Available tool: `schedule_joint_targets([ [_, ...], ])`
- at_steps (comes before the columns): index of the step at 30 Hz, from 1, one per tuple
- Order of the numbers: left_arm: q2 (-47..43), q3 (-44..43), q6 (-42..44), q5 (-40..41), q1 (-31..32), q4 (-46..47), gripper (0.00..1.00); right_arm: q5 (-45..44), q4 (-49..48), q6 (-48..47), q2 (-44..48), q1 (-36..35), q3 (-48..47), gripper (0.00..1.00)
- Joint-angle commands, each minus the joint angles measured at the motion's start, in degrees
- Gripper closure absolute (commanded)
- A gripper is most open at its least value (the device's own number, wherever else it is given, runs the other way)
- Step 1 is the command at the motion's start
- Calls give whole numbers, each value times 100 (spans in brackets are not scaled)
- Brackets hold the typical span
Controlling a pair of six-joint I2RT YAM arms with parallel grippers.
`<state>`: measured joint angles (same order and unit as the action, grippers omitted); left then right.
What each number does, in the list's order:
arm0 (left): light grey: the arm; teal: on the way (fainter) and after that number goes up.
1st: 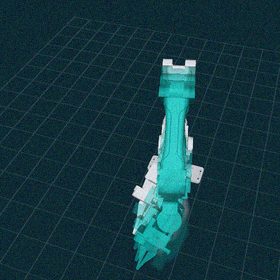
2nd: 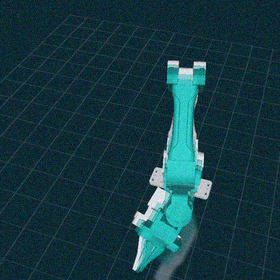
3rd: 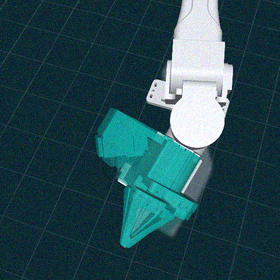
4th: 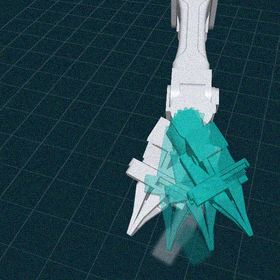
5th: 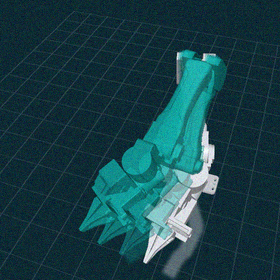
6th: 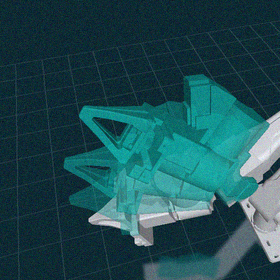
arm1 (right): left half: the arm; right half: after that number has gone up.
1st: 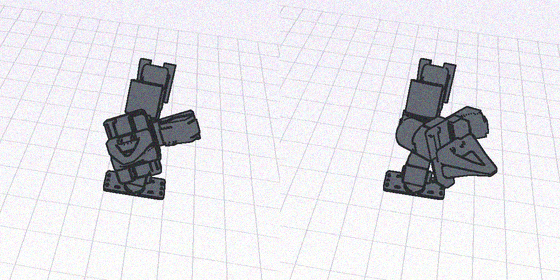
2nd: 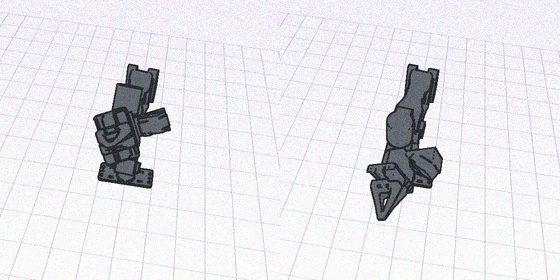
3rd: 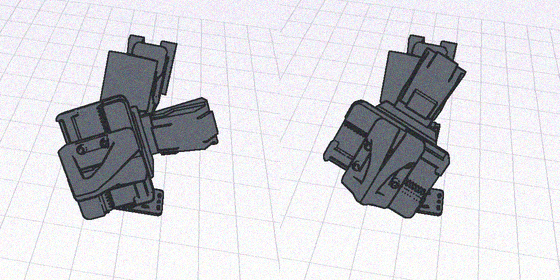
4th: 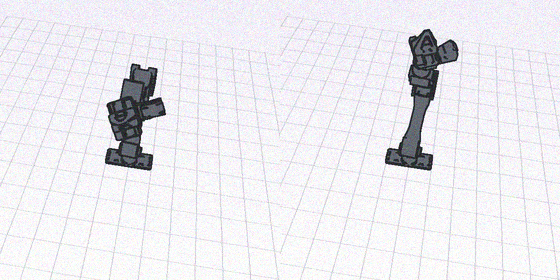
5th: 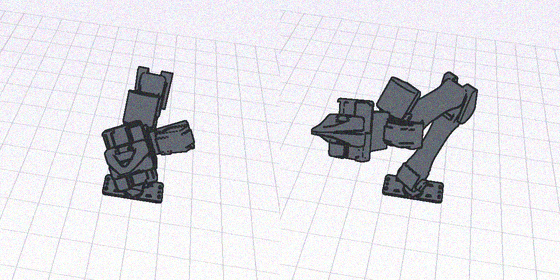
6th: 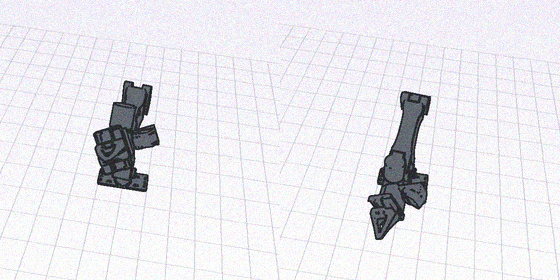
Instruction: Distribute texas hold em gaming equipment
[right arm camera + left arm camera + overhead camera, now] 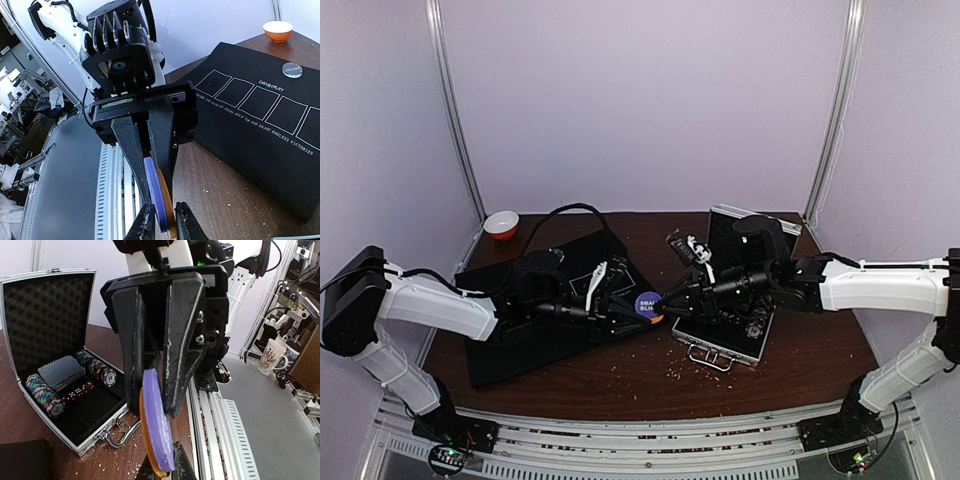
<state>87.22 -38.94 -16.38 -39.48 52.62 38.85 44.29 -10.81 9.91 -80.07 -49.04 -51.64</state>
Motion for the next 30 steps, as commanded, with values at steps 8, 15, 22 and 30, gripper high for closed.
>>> schedule_joint_targets([
  [8, 129, -232, 144, 209, 38, 191, 100, 47, 224, -77, -146, -28, -234, 81],
  [15, 213, -280, 170, 148, 38, -11, 100, 66, 124, -86, -194, -26, -299, 80],
  [22, 234, -255, 111, 305, 38, -52, 100, -77, 162, -80, -274, 4, -249, 99],
  [30, 100, -144, 150, 1942, -268, -948, 100, -968, 1013, 74, -84, 366, -130, 89],
])
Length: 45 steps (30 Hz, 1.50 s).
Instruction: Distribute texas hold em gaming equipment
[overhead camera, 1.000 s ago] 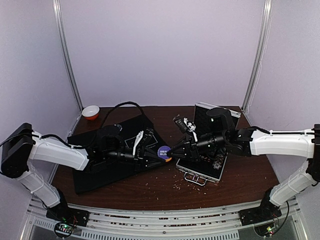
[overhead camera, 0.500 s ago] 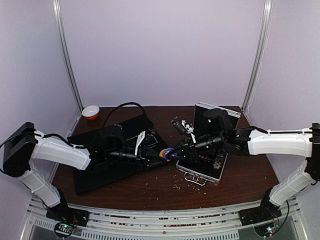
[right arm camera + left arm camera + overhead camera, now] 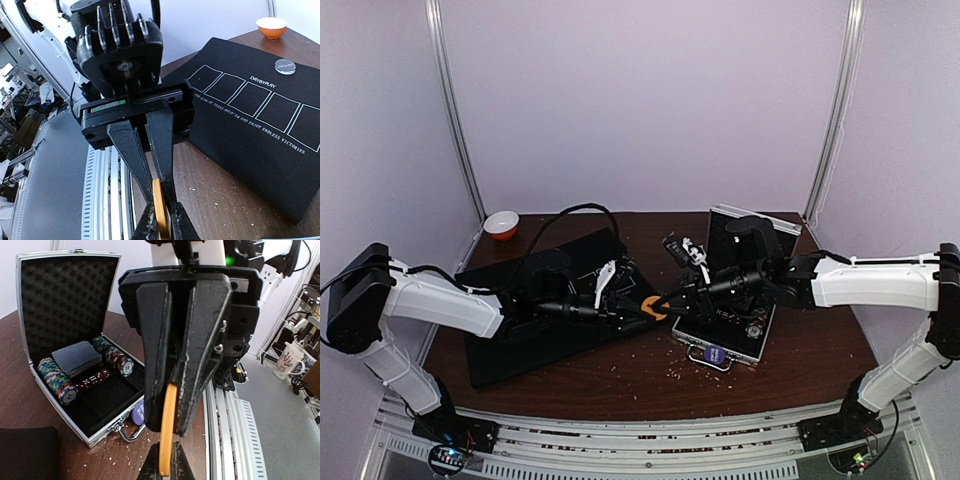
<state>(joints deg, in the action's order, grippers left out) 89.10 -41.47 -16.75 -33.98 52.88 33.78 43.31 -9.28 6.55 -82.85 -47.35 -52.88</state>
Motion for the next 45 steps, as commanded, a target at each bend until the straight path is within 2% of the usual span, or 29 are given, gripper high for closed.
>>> schedule_joint_targets([
  [1, -151, 186, 182, 1525, -350, -466, 100, -1120, 1073, 420, 293, 194, 2, 88],
  [6, -387, 373, 270, 1913, -444, -550, 100, -2956, 2429, 752, 665, 208, -10, 85],
  [11, -422, 316, 387, 2153, -461, -741, 100, -3810, 3612, 935, 903, 208, 104, 81],
  [13, -420, 320, 432, 2156, -460, -758, 100, -4204, 3901, 820, 984, 204, 199, 76],
  [16, -420, 341, 460, 2148, -458, -744, 100, -3938, 4034, 451, 810, 247, 36, 68],
  [20, -509, 361, 475, 2167, -456, -864, 100, -4250, 4725, 143, 25, 251, -488, 64],
  [24, -756, 540, 472, 2284, -471, -876, 100, -4172, 5114, 177, -549, 204, -671, 64],
  [30, -819, 614, 452, 2371, -466, -889, 100, -4175, 4966, 259, -650, -175, -644, 62],
  [34, -789, 555, 468, 2332, -466, -905, 100, -4509, 4994, 286, -894, -277, -643, 62],
  [45, -774, 537, 493, 2311, -472, -926, 100, -4473, 4942, 329, -1057, -654, -725, 78],
])
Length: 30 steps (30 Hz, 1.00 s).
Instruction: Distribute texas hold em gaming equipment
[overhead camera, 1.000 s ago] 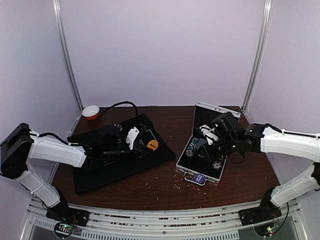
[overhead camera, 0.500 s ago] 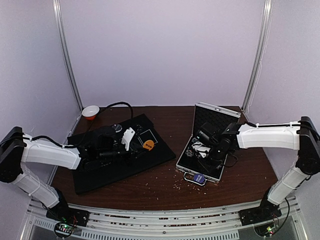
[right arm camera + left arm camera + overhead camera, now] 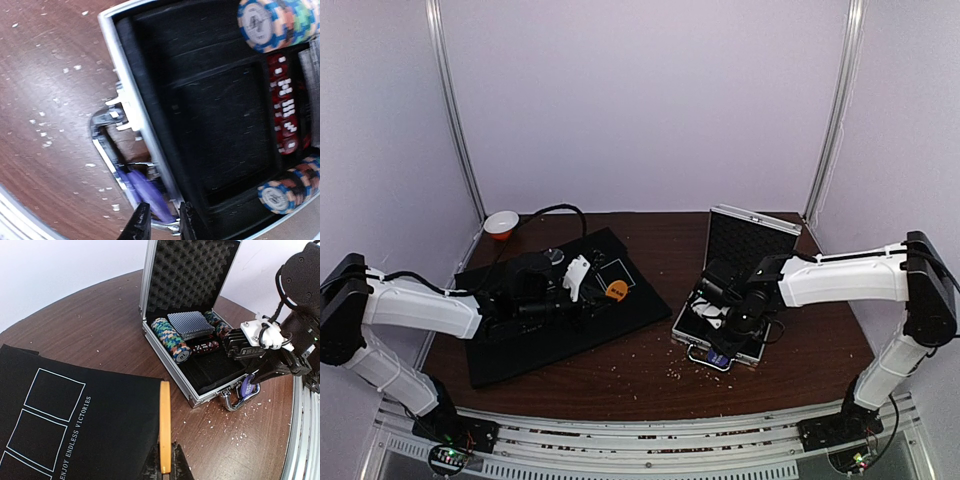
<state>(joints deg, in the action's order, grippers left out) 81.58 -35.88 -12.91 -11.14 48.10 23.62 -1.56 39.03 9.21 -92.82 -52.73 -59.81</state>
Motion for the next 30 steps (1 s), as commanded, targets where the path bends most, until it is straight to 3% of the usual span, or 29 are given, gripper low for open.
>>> schedule_joint_targets([
  [1, -13, -29, 112, 27, 11, 84, 100, 35, 117, 81, -49, -137, -30, 78],
  [13, 112, -104, 148, -41, 4, 34, 100, 6, 38, 163, -88, -259, 12, 83],
  [18, 63, -89, 133, -16, 7, 9, 100, -76, 31, 138, -196, -263, -22, 99],
  [20, 24, -78, 96, 69, 0, -29, 100, -105, 89, 148, -194, -264, -62, 100],
  [30, -544, 137, -1253, 1031, -591, -742, 100, -258, 350, 230, 587, -163, -1067, 100],
])
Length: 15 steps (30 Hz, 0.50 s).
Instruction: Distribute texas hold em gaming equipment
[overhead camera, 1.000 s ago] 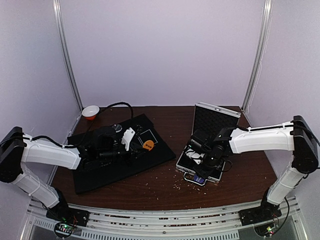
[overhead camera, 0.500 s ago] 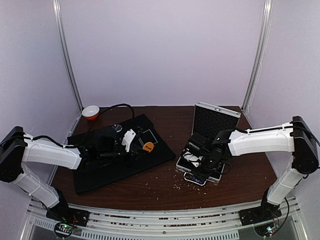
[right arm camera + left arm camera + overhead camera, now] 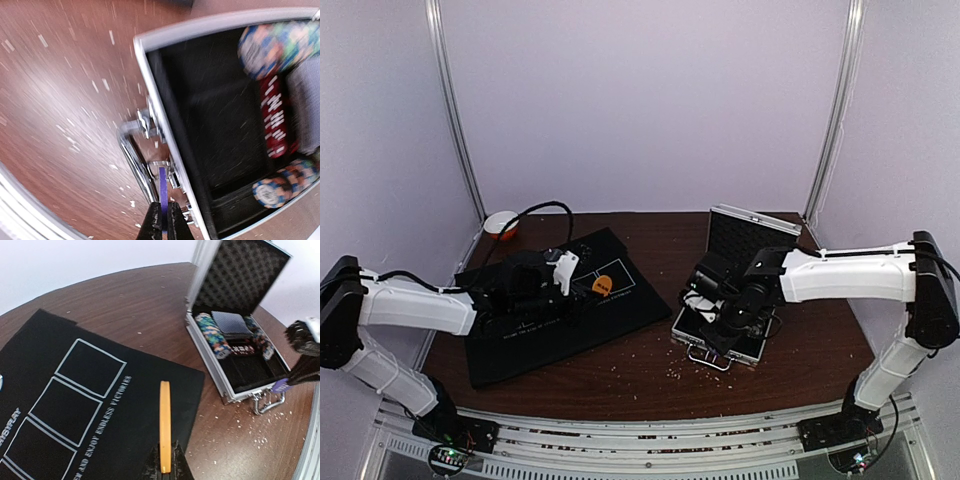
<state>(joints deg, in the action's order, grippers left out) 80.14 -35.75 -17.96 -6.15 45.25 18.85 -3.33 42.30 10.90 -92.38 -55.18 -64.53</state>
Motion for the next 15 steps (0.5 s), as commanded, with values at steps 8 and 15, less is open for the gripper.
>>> schedule_joint_targets([
  [8, -1557, 760, -1702, 778, -913, -999, 100, 2082, -2272, 535, -263, 652, -950, 100],
  [15, -2322, 1114, -2239, 967, -1180, -1704, 100, 3251, -3777, 1675, -2201, 1018, -1741, 100],
])
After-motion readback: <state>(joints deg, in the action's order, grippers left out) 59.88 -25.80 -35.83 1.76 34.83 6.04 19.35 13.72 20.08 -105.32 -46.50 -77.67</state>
